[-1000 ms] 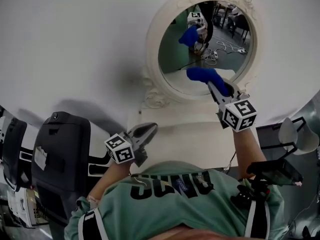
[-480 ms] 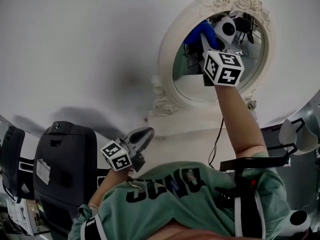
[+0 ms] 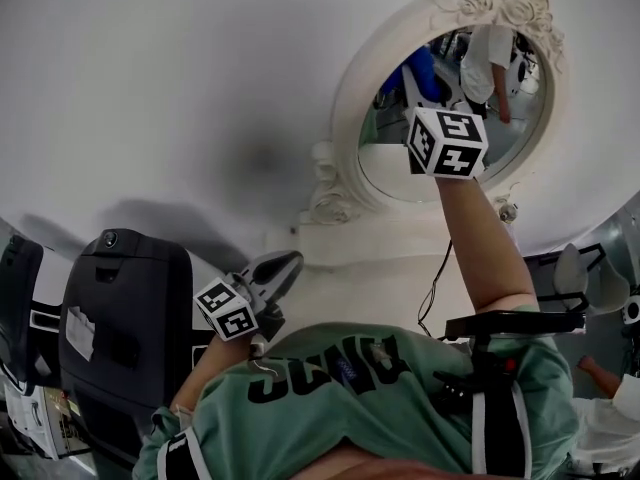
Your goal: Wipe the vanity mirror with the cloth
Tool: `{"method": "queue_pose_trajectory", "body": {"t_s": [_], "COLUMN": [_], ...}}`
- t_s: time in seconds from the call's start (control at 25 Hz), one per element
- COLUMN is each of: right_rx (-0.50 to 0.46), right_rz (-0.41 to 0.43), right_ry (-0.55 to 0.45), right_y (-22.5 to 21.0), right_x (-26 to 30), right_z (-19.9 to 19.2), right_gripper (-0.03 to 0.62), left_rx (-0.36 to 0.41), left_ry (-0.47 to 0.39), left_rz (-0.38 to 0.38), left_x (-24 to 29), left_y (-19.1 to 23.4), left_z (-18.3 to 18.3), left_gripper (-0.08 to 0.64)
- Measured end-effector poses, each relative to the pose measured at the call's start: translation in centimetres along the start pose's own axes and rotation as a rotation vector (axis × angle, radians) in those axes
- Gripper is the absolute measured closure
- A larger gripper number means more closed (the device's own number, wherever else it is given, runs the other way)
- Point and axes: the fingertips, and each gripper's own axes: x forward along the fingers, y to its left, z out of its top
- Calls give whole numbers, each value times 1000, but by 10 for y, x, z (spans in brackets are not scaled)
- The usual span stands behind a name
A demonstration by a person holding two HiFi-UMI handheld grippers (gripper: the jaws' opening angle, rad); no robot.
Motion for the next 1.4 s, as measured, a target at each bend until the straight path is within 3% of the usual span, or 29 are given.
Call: {"method": "queue_pose_trajectory", "body": {"t_s": [0.28,0.48,0.68,0.84,1.04,1.16,1.28,1.4], "right_rx": [-172,-350,-679,-773,-808,-716,-526,-402], "right_rz": [151,290,399,472,490,477,432,341], "right_ry": [196,422,687,907,996,956,822,610], "right_y": [71,101,84,48,44,50,56,43], "right_x": [-10,-35,-75,-105,-106,-109,-108,-88], "right_z": [-105,-219,-345,-412,-415,-402,-346,-244], "right_gripper": [517,518,520,522,520,517,515,515], "left_rx": [-12,-13,-31,-30,-32,-27,-22,-18], "left_ry": [8,22,21,15,2,-8,-12,-11], "left_rz": [-1,-1,10,23,25,20,16,13], "left_x": [2,3,3,-1,-5,-7,-9,-9], "left_y": [-4,-6,-6,-6,-6,-9,-10,-11], "left_z": [-4,-12,-13,-14,-12,-9,-6,-5], "left_gripper": [548,548,548,548,548,548,548,548]}}
